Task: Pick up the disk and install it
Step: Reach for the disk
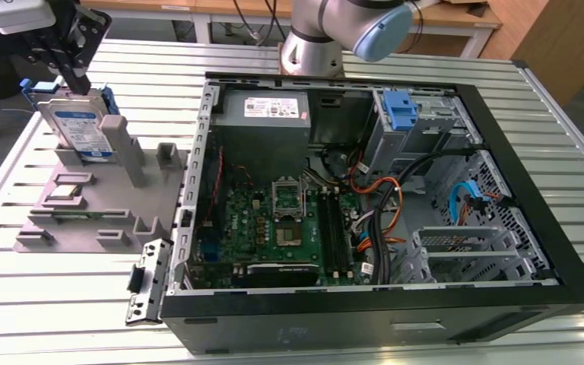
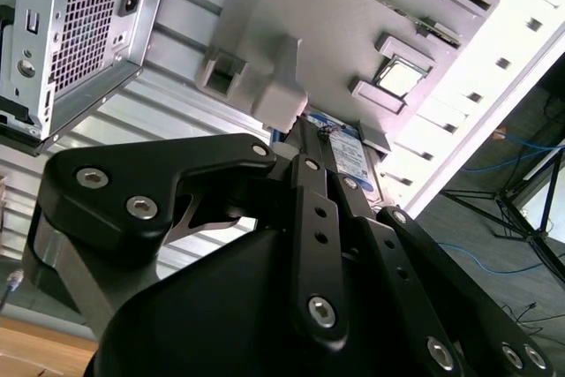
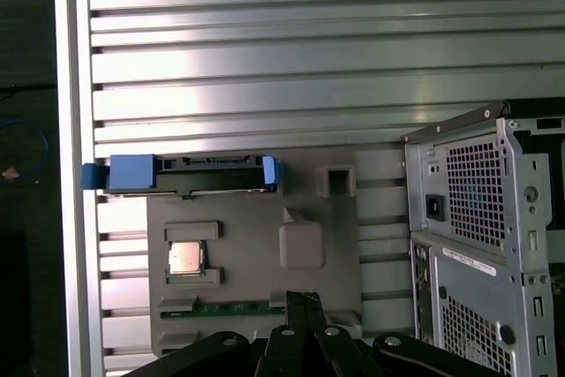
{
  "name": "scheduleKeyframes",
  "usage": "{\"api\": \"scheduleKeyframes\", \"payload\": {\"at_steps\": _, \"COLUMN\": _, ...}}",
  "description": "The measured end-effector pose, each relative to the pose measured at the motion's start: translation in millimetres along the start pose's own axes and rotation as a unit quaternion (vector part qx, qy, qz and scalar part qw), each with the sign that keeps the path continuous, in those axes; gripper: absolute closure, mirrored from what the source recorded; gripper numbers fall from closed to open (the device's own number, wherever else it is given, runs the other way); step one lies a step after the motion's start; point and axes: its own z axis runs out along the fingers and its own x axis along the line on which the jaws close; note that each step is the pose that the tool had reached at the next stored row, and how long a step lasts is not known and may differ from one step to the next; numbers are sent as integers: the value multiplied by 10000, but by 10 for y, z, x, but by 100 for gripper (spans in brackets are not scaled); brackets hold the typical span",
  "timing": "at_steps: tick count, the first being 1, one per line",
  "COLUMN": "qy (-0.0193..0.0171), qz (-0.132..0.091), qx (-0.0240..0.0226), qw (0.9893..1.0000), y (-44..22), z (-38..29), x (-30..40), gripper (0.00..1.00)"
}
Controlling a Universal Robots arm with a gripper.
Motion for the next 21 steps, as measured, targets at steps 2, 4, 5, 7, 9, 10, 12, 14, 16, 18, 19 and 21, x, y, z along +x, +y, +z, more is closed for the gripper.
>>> {"api": "scheduleKeyframes", "payload": {"at_steps": 2, "qy": -1, "qz": 0, "qx": -1, "qw": 10000, "y": 4, "z": 9, "x": 19, "gripper": 90}}
{"api": "scheduleKeyframes", "payload": {"at_steps": 4, "qy": -1, "qz": 0, "qx": 0, "qw": 10000, "y": 10, "z": 17, "x": 45, "gripper": 90}}
{"api": "scheduleKeyframes", "payload": {"at_steps": 5, "qy": 0, "qz": 0, "qx": 0, "qw": 10000, "y": 16, "z": 23, "x": 62, "gripper": 90}}
{"api": "scheduleKeyframes", "payload": {"at_steps": 7, "qy": 0, "qz": 1, "qx": 0, "qw": 10000, "y": 33, "z": 31, "x": 92, "gripper": 90}}
{"api": "scheduleKeyframes", "payload": {"at_steps": 9, "qy": 0, "qz": 2, "qx": 0, "qw": 10000, "y": 56, "z": 39, "x": 121, "gripper": 90}}
{"api": "scheduleKeyframes", "payload": {"at_steps": 10, "qy": 0, "qz": 3, "qx": 1, "qw": 10000, "y": 71, "z": 43, "x": 134, "gripper": 90}}
{"api": "scheduleKeyframes", "payload": {"at_steps": 12, "qy": 0, "qz": 5, "qx": 0, "qw": 10000, "y": 110, "z": 54, "x": 162, "gripper": 90}}
{"api": "scheduleKeyframes", "payload": {"at_steps": 14, "qy": 0, "qz": 6, "qx": 0, "qw": 10000, "y": 151, "z": 67, "x": 189, "gripper": 90}}
{"api": "scheduleKeyframes", "payload": {"at_steps": 16, "qy": 0, "qz": 7, "qx": 0, "qw": 10000, "y": 195, "z": 82, "x": 216, "gripper": 90}}
{"api": "scheduleKeyframes", "payload": {"at_steps": 18, "qy": -1, "qz": 8, "qx": 0, "qw": 10000, "y": 245, "z": 102, "x": 243, "gripper": 90}}
{"api": "scheduleKeyframes", "payload": {"at_steps": 19, "qy": 0, "qz": 7, "qx": 0, "qw": 10000, "y": 272, "z": 111, "x": 257, "gripper": 90}}
{"api": "scheduleKeyframes", "payload": {"at_steps": 21, "qy": 0, "qz": 7, "qx": 0, "qw": 10000, "y": 327, "z": 131, "x": 286, "gripper": 90}}
